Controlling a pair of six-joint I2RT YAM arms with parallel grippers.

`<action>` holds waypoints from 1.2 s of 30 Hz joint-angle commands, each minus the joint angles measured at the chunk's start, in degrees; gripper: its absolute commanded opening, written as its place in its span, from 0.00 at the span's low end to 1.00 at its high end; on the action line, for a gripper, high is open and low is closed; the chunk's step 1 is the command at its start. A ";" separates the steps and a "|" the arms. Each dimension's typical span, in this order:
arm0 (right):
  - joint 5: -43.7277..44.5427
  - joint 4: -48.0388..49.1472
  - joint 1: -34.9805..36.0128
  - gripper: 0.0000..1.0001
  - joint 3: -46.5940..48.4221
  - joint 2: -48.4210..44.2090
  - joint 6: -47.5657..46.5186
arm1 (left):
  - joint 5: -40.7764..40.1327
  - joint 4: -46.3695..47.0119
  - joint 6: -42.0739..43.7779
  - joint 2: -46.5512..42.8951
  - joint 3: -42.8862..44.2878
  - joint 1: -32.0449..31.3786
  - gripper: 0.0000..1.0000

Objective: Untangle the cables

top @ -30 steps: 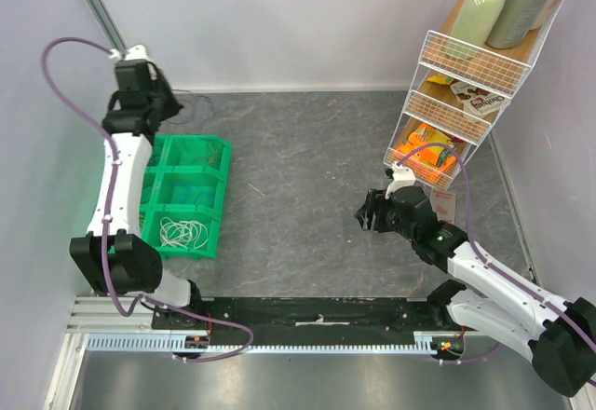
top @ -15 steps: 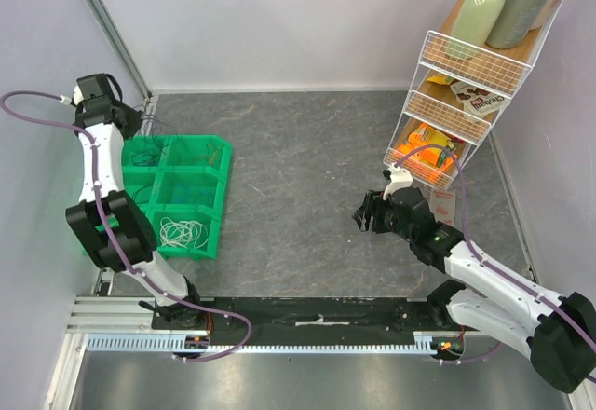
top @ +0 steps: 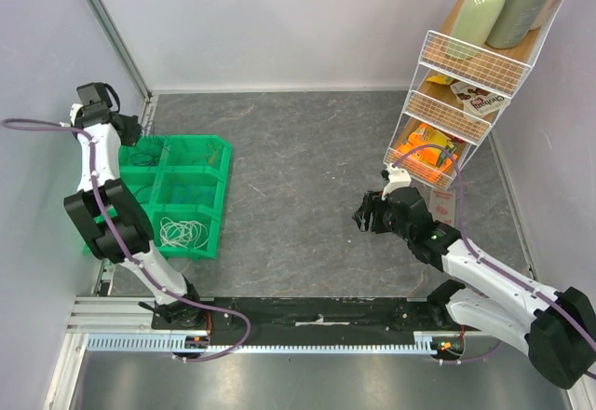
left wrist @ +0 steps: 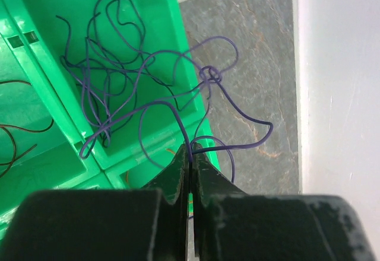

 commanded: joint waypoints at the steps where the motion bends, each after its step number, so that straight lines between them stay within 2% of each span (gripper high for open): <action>1: 1.07 2.73 -0.16 0.68 0.09 0.71 -0.29 | 0.65 -0.30 -9.53 3.68 -0.52 1.52 0.02; 14: 1.33 3.26 -0.16 0.68 -0.18 2.38 -0.21 | -8.92 4.27 -14.56 10.28 -1.74 1.70 0.02; 17: 1.25 3.25 -0.16 0.68 -0.26 2.47 -0.03 | -10.50 8.73 -12.03 11.07 -3.24 1.70 0.02; 25: 1.16 3.60 -0.16 0.68 -0.18 3.70 0.06 | -10.95 6.38 -10.95 15.38 -3.06 1.78 0.02; 27: 1.16 3.52 -0.16 0.68 -0.18 3.70 0.06 | -10.51 6.38 -9.82 15.99 -2.89 1.70 0.07; 30: 0.98 3.34 -0.16 0.68 -0.09 3.70 0.15 | -9.11 5.50 -7.53 15.56 -1.66 1.70 0.22; 32: 0.72 3.43 -0.16 0.68 -0.18 3.70 0.23 | -8.57 5.50 -6.39 13.45 -2.01 1.70 0.36; 36: -0.16 4.04 -0.16 0.68 -0.35 3.70 0.85 | -8.66 5.50 -3.84 8.54 -2.98 1.70 0.50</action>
